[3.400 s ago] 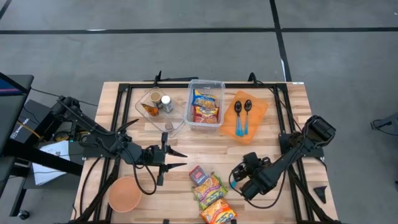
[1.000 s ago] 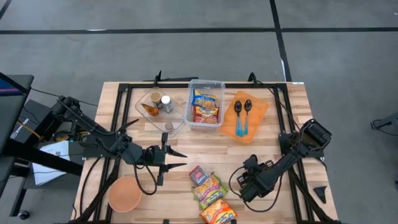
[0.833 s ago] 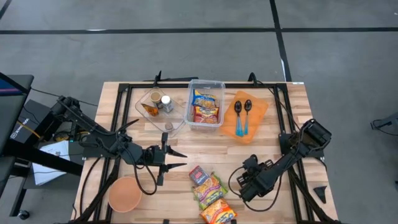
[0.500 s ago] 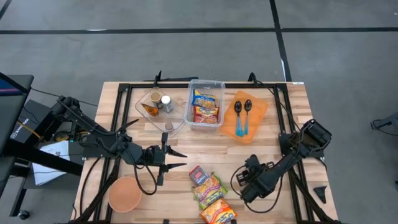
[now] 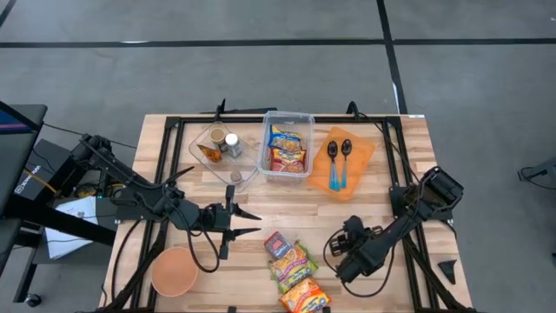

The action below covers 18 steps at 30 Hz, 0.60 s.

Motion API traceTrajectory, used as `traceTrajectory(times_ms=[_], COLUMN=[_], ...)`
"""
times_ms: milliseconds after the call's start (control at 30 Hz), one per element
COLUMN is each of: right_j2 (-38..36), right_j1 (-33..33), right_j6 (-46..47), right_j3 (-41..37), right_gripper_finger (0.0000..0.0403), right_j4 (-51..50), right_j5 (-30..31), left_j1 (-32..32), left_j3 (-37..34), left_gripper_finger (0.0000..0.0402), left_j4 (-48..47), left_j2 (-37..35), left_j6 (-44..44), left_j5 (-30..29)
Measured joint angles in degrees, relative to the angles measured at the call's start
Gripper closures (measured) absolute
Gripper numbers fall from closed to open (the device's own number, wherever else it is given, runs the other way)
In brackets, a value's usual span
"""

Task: Pick & Place Food Item
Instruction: Put the blue spoon into the orange bin

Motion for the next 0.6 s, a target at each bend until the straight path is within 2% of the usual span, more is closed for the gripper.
traceTrajectory(times_ms=[167,367,600], right_j2=[-0.57,-2.19,-2.79], right_j1=[0.46,1.00,1.02], right_j6=[1.26,1.49,0.36], right_j3=[-4.52,-5.20,-5.24], right_gripper_finger=[0.0179,0.0183,0.0233], right_j4=[4.45,5.12,5.53], right_j5=[1.23,1.35,0.05], left_j1=[0.01,-0.02,-0.01], left_j3=[0.00,0.00,0.00], left_gripper_finger=[0.0298,0.0298,0.0298], left_j4=[0.01,0.02,0.02], left_j2=[0.00,0.00,0.00], left_j6=[-0.04,-0.03,-0.04], left_j5=[0.02,0.01,0.00])
